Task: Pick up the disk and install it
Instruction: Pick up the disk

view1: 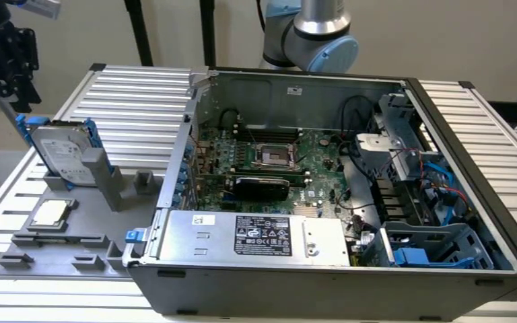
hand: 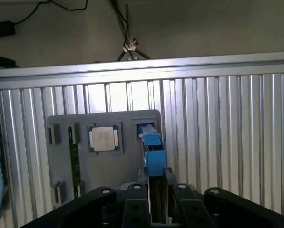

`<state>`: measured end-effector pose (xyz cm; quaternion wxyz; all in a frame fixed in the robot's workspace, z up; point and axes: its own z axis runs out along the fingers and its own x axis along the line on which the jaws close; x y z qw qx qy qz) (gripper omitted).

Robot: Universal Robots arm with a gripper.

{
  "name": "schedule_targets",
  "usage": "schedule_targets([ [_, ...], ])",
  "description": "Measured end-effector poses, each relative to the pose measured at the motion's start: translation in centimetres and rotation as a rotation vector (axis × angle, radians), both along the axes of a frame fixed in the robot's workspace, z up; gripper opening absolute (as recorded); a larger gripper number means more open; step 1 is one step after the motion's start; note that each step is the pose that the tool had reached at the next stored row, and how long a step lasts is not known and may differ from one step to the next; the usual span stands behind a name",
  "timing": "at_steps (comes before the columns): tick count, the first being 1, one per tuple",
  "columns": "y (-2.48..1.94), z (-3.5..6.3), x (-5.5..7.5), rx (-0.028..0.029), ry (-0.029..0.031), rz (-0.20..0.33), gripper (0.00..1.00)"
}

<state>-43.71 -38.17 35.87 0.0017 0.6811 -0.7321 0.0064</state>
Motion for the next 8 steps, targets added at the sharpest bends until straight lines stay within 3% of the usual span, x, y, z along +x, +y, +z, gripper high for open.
schedule_targets([
  [1,0.00,-0.06,0.0,0.0000,0.0000,0.000,0.30],
  [4,0.00,-0.40,0.0,0.0001,0.0001,0.000,0.47],
  [6,0.00,-0.75,0.0,0.0006,0.0001,0.000,0.47],
  [7,0.00,-0.93,0.0,0.0008,0.0001,0.000,0.54],
  [8,0.00,-1.11,0.0,0.0010,0.0000,0.000,0.54],
])
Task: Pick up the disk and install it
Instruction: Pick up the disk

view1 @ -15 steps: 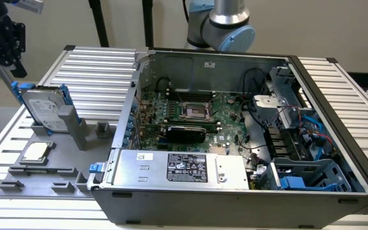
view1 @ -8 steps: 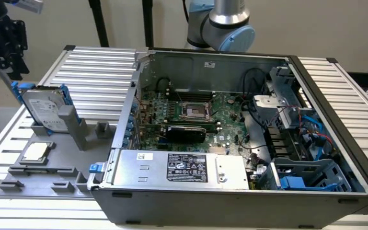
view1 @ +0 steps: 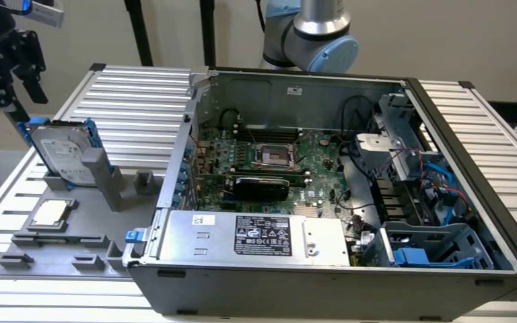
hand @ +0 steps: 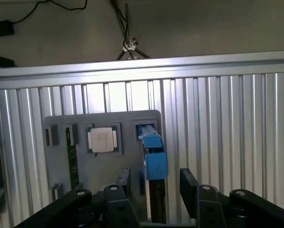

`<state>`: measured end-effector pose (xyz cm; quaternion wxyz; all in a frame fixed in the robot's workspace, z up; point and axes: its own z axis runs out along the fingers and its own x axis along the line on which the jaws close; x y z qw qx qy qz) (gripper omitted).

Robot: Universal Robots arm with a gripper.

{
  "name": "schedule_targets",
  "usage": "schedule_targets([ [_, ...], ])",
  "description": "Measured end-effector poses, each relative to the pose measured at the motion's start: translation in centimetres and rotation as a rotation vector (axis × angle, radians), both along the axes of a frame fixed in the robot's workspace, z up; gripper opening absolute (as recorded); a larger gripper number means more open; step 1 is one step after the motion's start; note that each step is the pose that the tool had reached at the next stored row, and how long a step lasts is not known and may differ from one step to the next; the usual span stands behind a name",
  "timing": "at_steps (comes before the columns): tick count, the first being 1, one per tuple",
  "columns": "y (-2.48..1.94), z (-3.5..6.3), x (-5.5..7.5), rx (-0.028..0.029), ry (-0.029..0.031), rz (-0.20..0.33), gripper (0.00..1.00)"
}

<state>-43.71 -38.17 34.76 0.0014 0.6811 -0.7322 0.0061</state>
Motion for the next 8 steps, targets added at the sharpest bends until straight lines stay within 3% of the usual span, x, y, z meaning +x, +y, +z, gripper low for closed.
schedule_targets([
  [8,0.06,-1.45,0.0,0.0039,0.0001,0.000,0.54],
])
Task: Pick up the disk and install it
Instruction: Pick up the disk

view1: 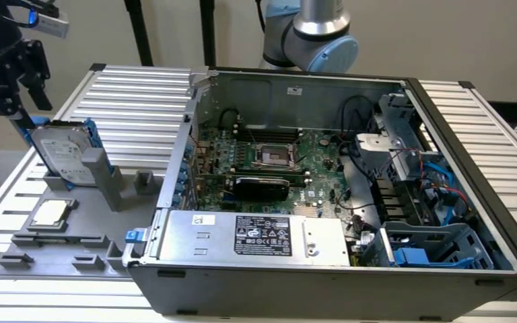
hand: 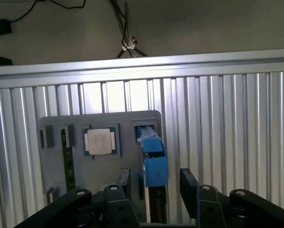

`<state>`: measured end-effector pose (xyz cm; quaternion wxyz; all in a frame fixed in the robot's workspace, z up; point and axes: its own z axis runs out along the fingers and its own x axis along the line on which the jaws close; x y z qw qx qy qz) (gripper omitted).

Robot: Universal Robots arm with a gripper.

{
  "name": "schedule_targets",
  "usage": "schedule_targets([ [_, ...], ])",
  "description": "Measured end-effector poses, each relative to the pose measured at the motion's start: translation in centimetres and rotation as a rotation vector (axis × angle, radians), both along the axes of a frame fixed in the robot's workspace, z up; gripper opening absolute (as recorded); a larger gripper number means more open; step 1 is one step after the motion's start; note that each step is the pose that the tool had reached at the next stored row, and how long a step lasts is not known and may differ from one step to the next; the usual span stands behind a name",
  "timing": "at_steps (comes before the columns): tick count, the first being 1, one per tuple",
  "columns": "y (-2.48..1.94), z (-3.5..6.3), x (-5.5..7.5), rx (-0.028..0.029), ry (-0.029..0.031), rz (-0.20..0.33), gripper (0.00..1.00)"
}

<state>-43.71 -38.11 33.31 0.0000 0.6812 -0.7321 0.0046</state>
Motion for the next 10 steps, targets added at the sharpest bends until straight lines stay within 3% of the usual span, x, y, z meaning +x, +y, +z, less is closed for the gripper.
schedule_targets([
  [4,0.36,-0.73,-0.1,0.0035,0.0000,0.000,0.54],
  [10,0.36,-1.82,-0.5,0.0036,0.0000,0.000,0.54],
])
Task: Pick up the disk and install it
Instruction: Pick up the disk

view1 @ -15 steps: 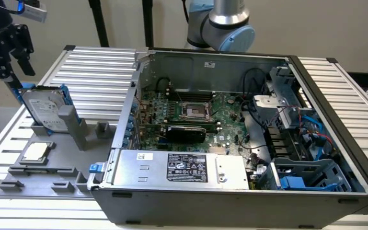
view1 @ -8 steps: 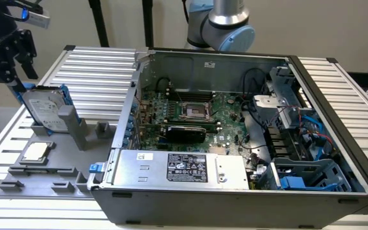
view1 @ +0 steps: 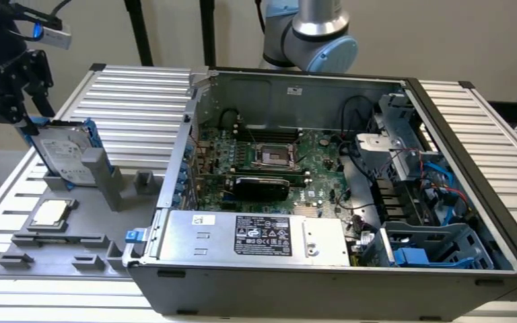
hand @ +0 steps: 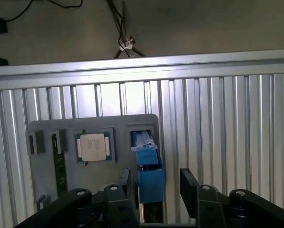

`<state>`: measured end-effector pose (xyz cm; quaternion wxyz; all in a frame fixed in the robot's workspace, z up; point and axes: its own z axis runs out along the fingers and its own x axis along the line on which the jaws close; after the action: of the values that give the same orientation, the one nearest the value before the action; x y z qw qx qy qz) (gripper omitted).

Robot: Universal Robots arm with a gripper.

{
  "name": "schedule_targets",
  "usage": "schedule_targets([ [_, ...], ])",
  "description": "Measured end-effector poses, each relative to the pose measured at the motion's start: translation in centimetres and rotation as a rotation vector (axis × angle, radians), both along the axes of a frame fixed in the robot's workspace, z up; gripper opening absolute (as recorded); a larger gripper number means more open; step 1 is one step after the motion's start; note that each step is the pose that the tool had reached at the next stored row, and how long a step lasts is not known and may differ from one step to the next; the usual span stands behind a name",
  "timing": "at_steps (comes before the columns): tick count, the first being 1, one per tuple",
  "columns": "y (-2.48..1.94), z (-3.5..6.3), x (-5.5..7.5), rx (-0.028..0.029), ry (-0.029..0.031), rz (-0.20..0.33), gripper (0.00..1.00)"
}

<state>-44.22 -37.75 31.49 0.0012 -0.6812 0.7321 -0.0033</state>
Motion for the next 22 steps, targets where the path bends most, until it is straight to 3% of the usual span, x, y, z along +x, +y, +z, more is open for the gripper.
schedule_targets([
  [5,-0.15,-0.90,0.0,0.0000,0.0004,0.000,0.54],
  [11,-0.51,-1.90,0.1,0.0007,0.0052,0.001,0.54],
  [14,-0.52,-2.27,0.2,0.0015,0.0095,0.001,0.54],
  [19,-0.52,-2.62,0.3,0.0034,0.0233,0.001,0.54],
  [22,-0.52,-2.65,0.4,0.0039,0.0242,0.001,0.52],
])
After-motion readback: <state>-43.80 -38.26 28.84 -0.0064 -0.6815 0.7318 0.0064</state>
